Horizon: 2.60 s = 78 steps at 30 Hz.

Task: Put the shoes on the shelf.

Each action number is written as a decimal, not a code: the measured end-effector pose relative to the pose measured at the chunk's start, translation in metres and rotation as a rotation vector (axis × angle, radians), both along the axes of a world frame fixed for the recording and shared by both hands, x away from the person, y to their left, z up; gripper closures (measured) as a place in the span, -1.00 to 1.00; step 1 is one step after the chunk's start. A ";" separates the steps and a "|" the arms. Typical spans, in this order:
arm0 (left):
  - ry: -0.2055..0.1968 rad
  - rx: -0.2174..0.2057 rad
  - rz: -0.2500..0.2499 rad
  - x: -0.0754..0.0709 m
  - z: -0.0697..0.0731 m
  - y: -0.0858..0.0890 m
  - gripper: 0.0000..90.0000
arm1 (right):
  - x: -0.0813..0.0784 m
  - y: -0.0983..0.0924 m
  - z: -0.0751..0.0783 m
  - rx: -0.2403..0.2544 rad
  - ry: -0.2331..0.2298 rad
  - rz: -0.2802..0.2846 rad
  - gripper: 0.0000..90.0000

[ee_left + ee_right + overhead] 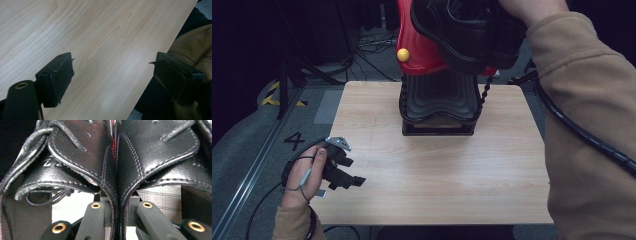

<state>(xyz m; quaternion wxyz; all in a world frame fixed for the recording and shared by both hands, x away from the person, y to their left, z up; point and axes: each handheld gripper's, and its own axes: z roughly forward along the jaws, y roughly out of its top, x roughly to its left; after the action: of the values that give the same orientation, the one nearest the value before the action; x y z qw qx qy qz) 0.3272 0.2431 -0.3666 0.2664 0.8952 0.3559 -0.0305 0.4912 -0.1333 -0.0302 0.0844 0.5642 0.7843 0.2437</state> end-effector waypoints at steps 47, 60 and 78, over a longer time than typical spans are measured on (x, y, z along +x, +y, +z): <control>0.010 0.023 -0.011 0.002 -0.003 -0.005 -0.63 | 0.085 0.043 -0.050 0.027 -0.183 -0.197 0.74; 0.009 0.015 -0.011 0.001 -0.002 -0.005 -0.63 | 0.083 0.047 -0.060 -0.014 -0.181 -0.157 0.56; 0.016 0.032 -0.023 0.001 -0.002 -0.013 -0.63 | 0.046 0.031 -0.037 0.070 -0.233 -0.064 0.22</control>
<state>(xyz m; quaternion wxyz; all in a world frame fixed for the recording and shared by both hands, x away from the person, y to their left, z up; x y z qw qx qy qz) 0.3286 0.2305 -0.3683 0.2491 0.9031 0.3481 -0.0349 0.5372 -0.1028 -0.0673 0.1630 0.5596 0.7417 0.3318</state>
